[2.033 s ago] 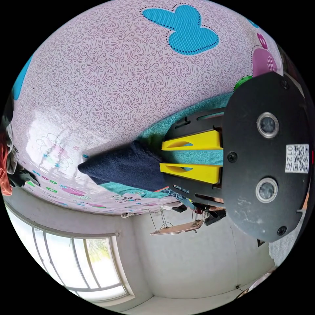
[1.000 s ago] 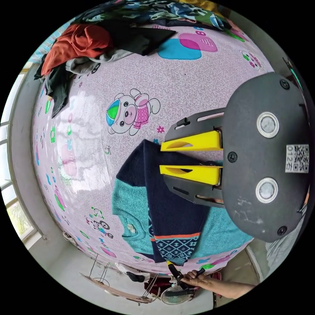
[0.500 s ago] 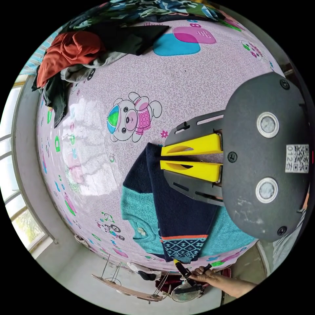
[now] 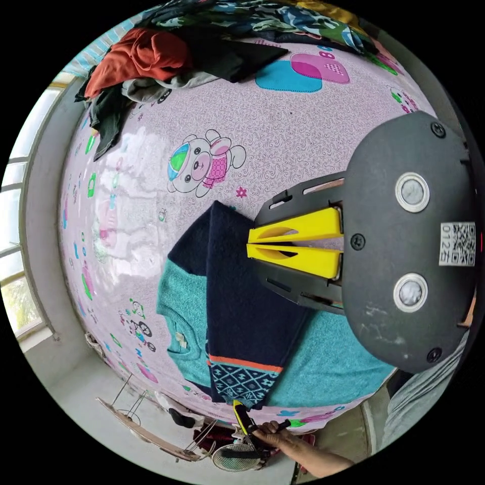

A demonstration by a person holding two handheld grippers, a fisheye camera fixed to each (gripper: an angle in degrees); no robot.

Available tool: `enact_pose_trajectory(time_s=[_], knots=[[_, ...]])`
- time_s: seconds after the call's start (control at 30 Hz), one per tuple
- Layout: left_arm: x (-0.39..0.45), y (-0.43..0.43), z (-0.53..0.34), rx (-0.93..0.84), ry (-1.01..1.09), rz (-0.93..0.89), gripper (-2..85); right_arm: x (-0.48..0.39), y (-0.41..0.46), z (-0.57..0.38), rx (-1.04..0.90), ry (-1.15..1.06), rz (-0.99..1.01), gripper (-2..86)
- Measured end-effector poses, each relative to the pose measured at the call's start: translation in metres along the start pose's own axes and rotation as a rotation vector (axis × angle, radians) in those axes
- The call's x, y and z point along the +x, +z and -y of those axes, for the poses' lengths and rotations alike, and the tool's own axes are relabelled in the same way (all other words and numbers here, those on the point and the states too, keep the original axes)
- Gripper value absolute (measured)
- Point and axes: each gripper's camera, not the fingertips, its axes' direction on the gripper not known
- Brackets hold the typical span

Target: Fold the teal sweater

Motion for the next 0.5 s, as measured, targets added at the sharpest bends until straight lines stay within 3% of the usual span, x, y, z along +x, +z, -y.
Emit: enact_pose_trajectory(time_s=[0.17, 0.27, 0.4, 0.5], knots=[[-0.001, -0.011, 0.006, -0.038, 0.011, 0.042, -0.2, 0.002, -0.038, 0.003, -0.054, -0.01, 0.098, -1.0], [0.005, -0.02, -0.002, -0.049, 0.066, -0.031, -0.2, -0.016, -0.06, -0.015, -0.09, -0.088, 0.13, -1.0], [0.012, 0.012, -0.011, -0.158, 0.16, -0.001, -0.2, -0.033, -0.055, -0.025, -0.167, -0.202, -0.005, -1.0], [0.007, 0.018, -0.008, -0.125, 0.167, 0.011, -0.1, -0.035, -0.061, -0.011, -0.183, -0.202, -0.052, -1.0]])
